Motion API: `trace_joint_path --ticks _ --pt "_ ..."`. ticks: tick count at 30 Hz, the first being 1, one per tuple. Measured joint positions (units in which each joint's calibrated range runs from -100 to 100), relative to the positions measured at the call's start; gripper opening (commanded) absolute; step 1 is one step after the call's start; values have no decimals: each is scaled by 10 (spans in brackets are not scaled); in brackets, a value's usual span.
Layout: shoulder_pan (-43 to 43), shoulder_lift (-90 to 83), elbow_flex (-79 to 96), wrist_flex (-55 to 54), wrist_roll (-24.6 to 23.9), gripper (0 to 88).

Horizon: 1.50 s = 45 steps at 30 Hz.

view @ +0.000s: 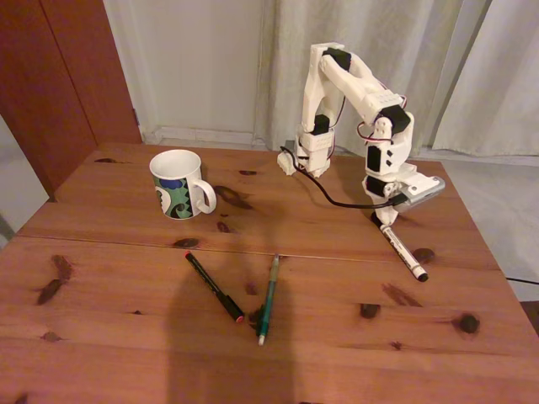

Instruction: Clean up the desk and place the pens and markers into the cup

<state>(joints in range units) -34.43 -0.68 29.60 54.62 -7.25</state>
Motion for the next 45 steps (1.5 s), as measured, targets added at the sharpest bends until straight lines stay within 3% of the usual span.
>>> trace_joint_path --ticks 5,45 --pt "0 0 1 -2 0 124" --pt "-31 19 24 -41 0 125"
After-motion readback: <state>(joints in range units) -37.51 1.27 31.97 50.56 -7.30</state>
